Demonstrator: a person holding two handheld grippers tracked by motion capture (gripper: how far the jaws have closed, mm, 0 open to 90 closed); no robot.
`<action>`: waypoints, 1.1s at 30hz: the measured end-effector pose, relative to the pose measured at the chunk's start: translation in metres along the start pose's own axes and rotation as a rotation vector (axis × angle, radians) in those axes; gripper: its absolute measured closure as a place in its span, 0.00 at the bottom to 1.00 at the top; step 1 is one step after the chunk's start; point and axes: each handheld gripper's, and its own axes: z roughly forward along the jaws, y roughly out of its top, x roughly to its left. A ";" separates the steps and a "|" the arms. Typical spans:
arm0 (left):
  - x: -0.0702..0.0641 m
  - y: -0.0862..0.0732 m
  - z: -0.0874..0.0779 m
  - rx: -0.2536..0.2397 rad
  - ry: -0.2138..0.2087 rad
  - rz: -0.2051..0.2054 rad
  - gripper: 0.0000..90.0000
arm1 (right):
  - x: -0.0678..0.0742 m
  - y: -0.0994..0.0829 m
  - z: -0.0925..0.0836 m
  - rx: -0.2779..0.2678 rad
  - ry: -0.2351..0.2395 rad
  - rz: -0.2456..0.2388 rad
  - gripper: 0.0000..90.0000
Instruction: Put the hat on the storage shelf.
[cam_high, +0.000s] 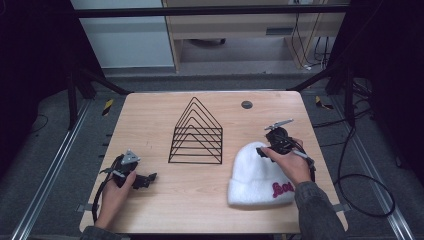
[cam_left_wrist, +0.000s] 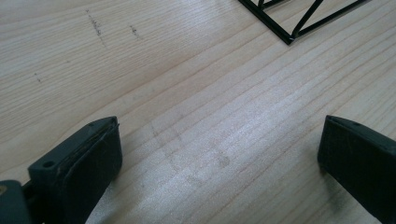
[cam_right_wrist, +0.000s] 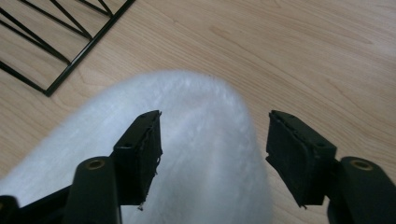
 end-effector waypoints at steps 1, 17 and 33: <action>0.000 0.000 0.000 0.000 0.000 0.000 0.00 | 0.003 0.004 0.004 0.004 -0.005 -0.001 0.35; 0.000 0.000 0.000 0.001 -0.001 -0.001 0.00 | -0.008 0.010 0.042 0.089 -0.004 0.067 0.39; 0.000 0.000 0.000 0.001 -0.002 0.002 0.00 | -0.007 0.003 0.029 0.037 0.125 0.045 0.89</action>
